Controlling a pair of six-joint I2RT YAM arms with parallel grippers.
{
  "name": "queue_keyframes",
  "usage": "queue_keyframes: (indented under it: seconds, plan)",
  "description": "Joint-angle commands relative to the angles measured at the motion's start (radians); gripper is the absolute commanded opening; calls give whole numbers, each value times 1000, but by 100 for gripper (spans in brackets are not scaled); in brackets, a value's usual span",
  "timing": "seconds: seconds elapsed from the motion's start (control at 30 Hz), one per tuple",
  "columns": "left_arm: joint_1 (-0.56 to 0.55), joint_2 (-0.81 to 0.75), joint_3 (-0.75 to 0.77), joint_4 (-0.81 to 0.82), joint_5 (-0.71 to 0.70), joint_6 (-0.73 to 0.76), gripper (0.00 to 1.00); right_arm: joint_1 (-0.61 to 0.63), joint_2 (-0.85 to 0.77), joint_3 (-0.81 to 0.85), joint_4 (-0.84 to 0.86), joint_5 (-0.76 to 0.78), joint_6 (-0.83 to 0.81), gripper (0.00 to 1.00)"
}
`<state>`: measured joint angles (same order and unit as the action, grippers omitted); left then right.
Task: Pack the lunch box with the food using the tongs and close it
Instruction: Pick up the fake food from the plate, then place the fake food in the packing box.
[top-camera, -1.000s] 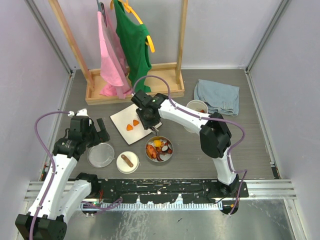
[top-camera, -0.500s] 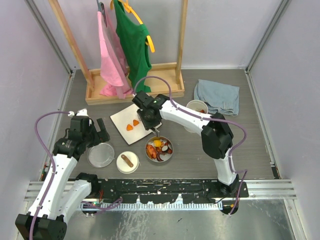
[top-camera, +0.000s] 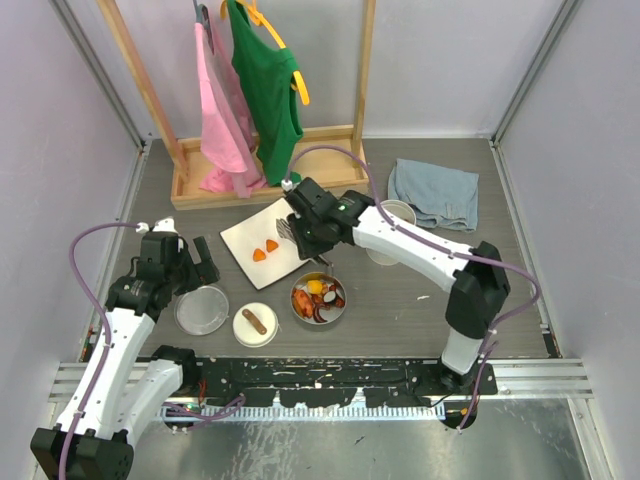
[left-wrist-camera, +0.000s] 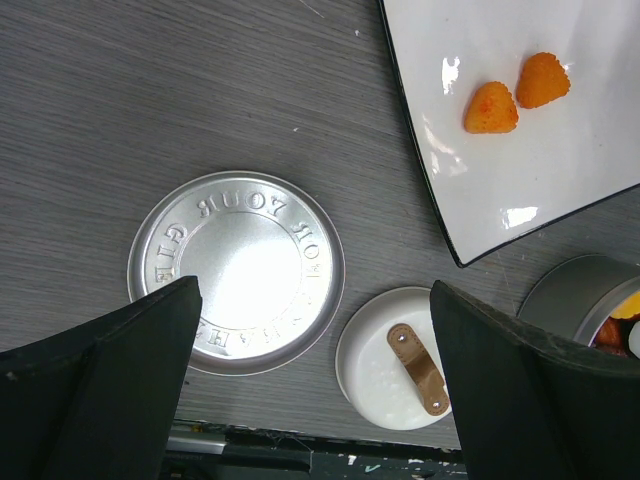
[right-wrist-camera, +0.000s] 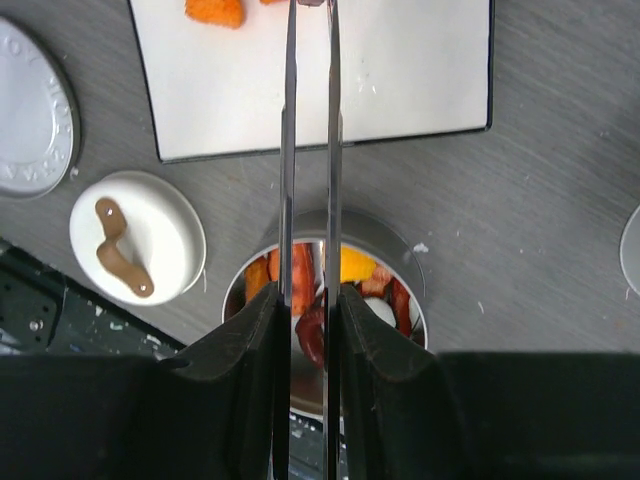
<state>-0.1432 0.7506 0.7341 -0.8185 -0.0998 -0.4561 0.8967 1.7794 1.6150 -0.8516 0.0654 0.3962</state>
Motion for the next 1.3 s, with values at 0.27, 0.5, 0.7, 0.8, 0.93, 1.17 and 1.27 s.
queue_keyframes:
  seconds: [0.27, 0.5, 0.7, 0.8, 0.93, 1.17, 1.27]
  plan:
    - [4, -10, 2, 45, 7, 5, 98, 3, -378, -251, -38, -127, 46, 29]
    - [4, -4, 4, 46, 11, 5, 98, 5, -552, -409, -78, -241, 72, 30]
    - [4, -5, 4, 44, 11, 5, 98, 8, -629, -479, -87, -309, 81, 31]
    - [4, -6, 4, 42, 9, 5, 98, 11, -637, -504, -87, -336, 76, 31]
    - [4, -6, 4, 42, 8, 5, 98, 19, -621, -526, -93, -342, 74, 32]
    - [4, -4, 4, 41, 8, 4, 98, 41, -587, -552, -40, -368, 76, 34]
    - [4, -3, 4, 41, 5, 4, 98, 44, -570, -551, -31, -357, 74, 34]
